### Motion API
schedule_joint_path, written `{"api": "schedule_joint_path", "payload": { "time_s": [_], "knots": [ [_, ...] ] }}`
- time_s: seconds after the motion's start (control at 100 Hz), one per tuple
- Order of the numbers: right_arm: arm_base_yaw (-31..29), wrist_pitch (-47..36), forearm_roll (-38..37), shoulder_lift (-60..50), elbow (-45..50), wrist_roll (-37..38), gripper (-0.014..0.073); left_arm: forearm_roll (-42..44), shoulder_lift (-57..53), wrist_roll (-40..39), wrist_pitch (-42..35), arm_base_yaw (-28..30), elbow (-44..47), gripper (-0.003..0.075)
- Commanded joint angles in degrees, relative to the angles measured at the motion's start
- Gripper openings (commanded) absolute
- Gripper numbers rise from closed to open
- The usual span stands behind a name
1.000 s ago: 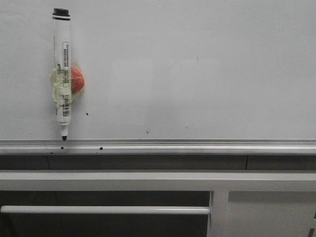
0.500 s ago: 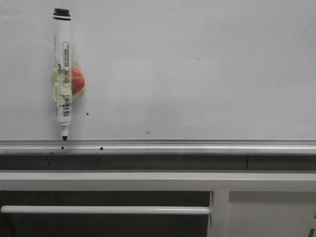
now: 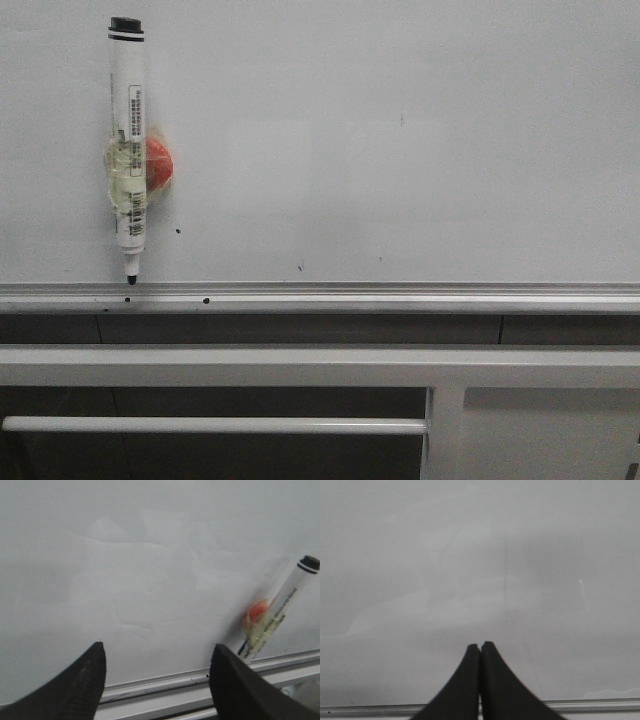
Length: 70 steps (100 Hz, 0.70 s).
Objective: Write number 1 on whiteboard
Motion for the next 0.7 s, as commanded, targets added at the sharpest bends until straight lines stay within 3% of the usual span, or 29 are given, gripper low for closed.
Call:
{"api": "schedule_joint_path", "payload": {
  "time_s": [0.0,0.09,0.69],
  "knots": [
    [-0.04,-3.89,-0.15,1.21,-1.33,-0.85,-0.0064,-1.36,1.31,0.10,-6.17,-2.71,-0.53,0.0365],
    [-0.04,-3.89,-0.15,1.21,-1.33,-0.85,-0.0064,-2.27,3.40,0.10,-8.61,-5.81,0.13,0.0332],
    [-0.04,-2.41,-0.37,1.21,-1.33,-0.85,-0.0064,-6.66,32.04,-0.01,-39.02,-32.10,0.23,0.0332]
  ]
}}
